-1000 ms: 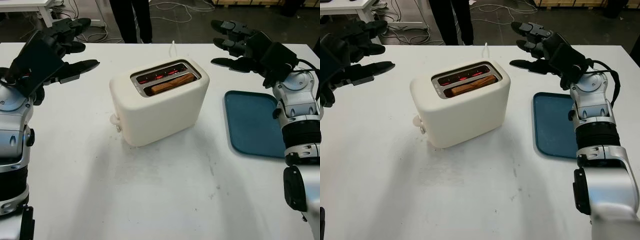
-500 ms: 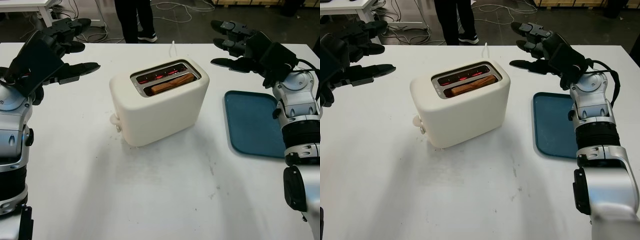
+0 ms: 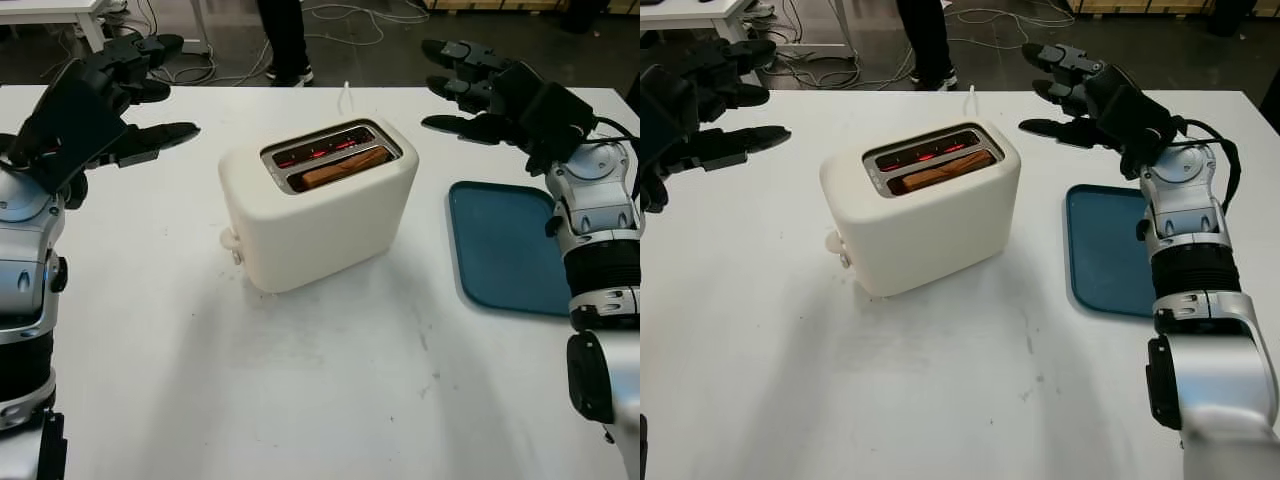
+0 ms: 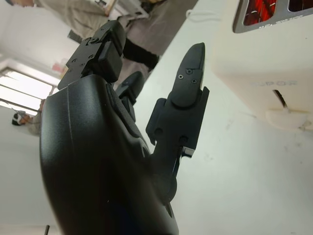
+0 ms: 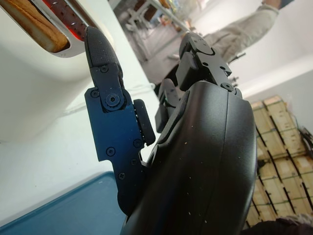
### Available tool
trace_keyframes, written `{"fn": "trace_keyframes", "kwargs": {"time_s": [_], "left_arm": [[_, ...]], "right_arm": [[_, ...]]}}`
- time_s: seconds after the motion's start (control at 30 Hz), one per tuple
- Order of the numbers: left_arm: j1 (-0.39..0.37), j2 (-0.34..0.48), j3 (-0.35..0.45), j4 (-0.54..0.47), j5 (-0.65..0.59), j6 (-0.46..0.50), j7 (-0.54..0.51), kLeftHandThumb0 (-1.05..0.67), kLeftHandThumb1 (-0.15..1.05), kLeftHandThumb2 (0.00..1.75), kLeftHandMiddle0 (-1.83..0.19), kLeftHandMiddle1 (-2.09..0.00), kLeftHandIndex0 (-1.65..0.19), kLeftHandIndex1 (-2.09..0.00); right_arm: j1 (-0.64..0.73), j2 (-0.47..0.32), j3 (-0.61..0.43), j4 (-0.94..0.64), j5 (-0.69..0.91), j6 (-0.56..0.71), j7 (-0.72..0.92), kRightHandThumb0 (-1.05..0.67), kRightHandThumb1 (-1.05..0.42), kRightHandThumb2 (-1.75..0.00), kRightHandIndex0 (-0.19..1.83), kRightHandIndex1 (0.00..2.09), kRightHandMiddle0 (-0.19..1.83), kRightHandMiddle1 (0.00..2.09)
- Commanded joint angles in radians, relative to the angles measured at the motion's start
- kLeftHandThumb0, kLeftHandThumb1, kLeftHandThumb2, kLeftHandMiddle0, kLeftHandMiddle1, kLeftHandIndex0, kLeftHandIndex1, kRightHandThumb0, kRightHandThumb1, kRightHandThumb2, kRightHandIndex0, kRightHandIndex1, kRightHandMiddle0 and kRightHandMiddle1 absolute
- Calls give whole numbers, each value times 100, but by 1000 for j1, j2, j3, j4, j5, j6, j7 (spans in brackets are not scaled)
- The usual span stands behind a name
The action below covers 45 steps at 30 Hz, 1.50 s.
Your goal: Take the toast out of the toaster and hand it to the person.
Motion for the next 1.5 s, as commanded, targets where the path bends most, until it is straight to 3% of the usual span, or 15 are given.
{"fn": "trace_keyframes", "kwargs": {"time_s": [0.0,1.47], "left_arm": [[-2,-6,7,5,-5,-10,6,-21,90,5,0,-88,-25,-18],[-3,-15,11,7,-7,-11,10,-19,91,7,0,-86,-17,-33]], "right_arm": [[12,8,-8,7,9,-11,0,-59,-92,-3,26,0,24,0],[12,7,-6,-6,7,9,-3,-57,-92,-3,26,1,24,0]]}}
